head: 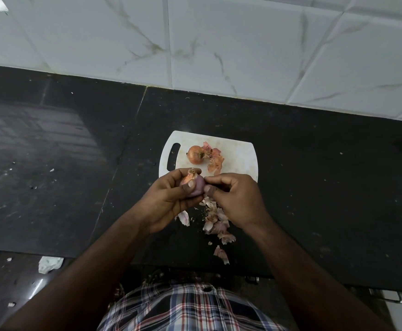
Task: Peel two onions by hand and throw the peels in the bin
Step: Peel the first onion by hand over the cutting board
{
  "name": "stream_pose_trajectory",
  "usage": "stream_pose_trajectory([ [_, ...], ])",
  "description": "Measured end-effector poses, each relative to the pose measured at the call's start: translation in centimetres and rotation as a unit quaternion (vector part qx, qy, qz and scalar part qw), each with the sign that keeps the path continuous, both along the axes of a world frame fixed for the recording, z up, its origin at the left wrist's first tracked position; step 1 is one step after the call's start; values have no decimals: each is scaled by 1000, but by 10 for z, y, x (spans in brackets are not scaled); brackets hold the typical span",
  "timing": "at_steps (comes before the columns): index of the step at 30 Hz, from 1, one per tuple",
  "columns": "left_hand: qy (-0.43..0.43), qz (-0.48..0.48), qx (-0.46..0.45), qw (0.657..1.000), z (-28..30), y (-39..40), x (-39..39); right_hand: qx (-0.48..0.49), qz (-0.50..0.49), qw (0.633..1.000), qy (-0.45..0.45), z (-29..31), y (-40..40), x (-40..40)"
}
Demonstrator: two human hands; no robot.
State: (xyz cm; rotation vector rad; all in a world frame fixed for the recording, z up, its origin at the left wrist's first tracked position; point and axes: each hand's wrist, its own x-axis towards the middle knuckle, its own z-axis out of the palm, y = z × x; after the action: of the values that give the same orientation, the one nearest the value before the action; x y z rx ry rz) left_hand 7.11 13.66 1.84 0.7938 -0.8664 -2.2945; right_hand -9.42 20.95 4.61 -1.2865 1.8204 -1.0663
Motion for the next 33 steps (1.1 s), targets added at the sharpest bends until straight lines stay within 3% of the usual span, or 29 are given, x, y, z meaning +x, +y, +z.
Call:
stream_pose_trajectory([
  [11,-14,30,-24,999,2,3,-7,-25,-26,999,37,0,2,5],
  [19,-38,42,-50,997,2,8,-11,-82,-56,981,168,-3,4,14],
  [27,-26,30,-34,999,4,8,-9,-53,-37,996,61,3,3,5],
  [33,-35,38,-39,998,4,8,-12,-54,-44,996,48,3,2,11],
])
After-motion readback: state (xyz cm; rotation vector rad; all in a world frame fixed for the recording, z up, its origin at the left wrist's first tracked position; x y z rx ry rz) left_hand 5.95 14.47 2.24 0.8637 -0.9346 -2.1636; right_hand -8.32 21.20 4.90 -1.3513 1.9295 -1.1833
